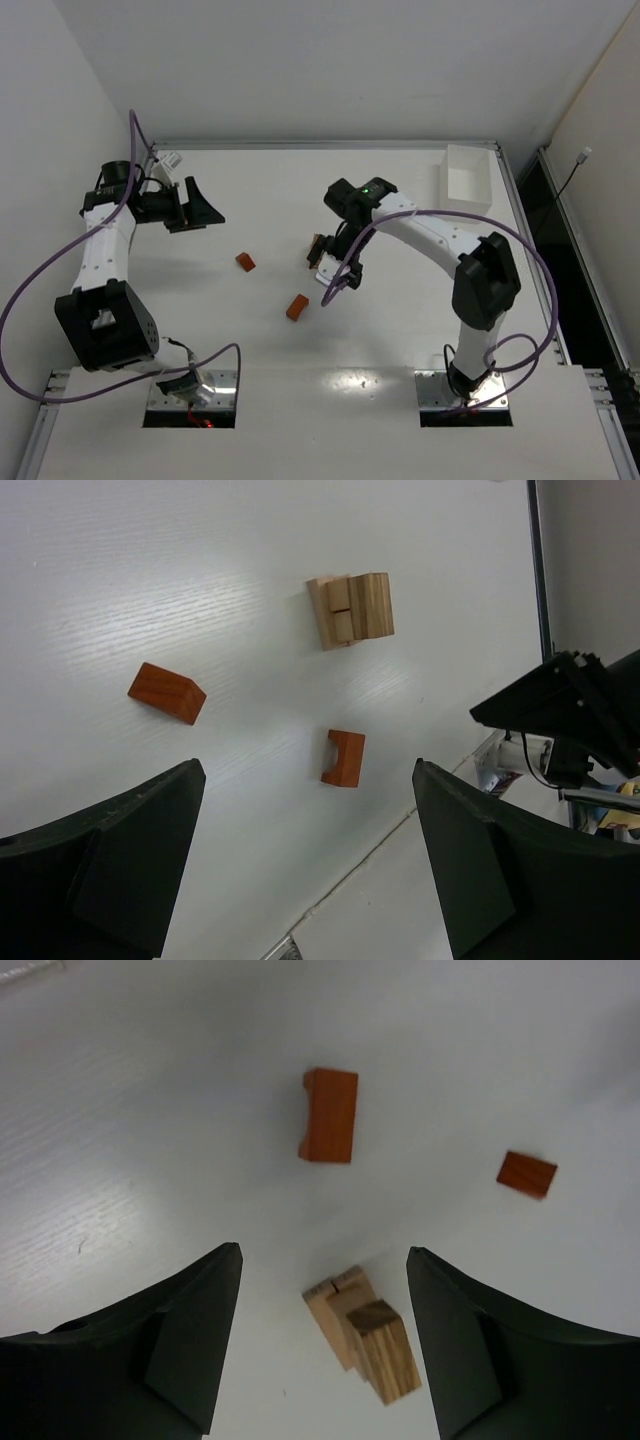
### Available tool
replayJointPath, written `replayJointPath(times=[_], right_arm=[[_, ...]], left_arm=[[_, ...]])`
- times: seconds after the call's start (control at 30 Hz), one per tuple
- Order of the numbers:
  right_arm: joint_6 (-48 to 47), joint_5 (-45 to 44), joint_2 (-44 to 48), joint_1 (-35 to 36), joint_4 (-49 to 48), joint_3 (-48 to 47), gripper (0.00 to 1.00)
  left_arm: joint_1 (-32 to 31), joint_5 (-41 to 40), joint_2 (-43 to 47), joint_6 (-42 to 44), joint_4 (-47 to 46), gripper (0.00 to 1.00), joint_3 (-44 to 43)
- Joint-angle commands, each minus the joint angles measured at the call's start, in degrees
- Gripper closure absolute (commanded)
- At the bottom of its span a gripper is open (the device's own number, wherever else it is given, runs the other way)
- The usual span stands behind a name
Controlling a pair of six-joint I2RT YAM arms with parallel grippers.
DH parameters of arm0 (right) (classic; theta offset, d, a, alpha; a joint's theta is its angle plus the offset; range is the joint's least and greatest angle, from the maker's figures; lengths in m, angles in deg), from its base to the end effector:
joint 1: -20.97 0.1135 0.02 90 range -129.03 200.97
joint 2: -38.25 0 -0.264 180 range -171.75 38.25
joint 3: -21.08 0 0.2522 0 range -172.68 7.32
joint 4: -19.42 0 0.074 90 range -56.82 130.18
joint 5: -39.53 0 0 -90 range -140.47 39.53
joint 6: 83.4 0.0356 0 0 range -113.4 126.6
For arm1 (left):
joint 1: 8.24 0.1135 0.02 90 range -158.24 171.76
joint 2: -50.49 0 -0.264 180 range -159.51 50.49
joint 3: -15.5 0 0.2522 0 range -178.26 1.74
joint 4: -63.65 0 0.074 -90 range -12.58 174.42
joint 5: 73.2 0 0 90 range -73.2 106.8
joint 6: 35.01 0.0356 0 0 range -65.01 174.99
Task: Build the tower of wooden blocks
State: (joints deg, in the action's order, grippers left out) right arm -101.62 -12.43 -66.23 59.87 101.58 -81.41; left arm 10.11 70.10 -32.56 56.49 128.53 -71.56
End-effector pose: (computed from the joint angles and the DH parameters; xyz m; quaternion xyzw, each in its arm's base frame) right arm 0.2574 0.2359 0.2588 -0.9103 0.2513 0.2403 0.2248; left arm 0.2805 0.0630 0.3100 -0.0152 0.8722 -0.3889 0.2962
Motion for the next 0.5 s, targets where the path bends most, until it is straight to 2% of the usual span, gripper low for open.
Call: replayJointPath(times=[0.0, 0.17, 0.47], right_arm=[[-7.62, 5.38, -3.16, 2.41, 8.5, -3.38, 0.37], [-7.09, 4.24, -7.65, 5.05, 9.29, -6.62, 0.41], [3.8, -1.91, -12.58, 9.09, 5.61, -8.92, 0.46]], left_arm=[[1.86, 1.19, 2.71, 1.4, 0.57, 0.17, -0.09], [3.53, 0.67, 2.71, 1.4, 1.09, 0.17, 0.52], [4.06, 0.67, 2.72, 1.4, 1.09, 0.17, 1.14]])
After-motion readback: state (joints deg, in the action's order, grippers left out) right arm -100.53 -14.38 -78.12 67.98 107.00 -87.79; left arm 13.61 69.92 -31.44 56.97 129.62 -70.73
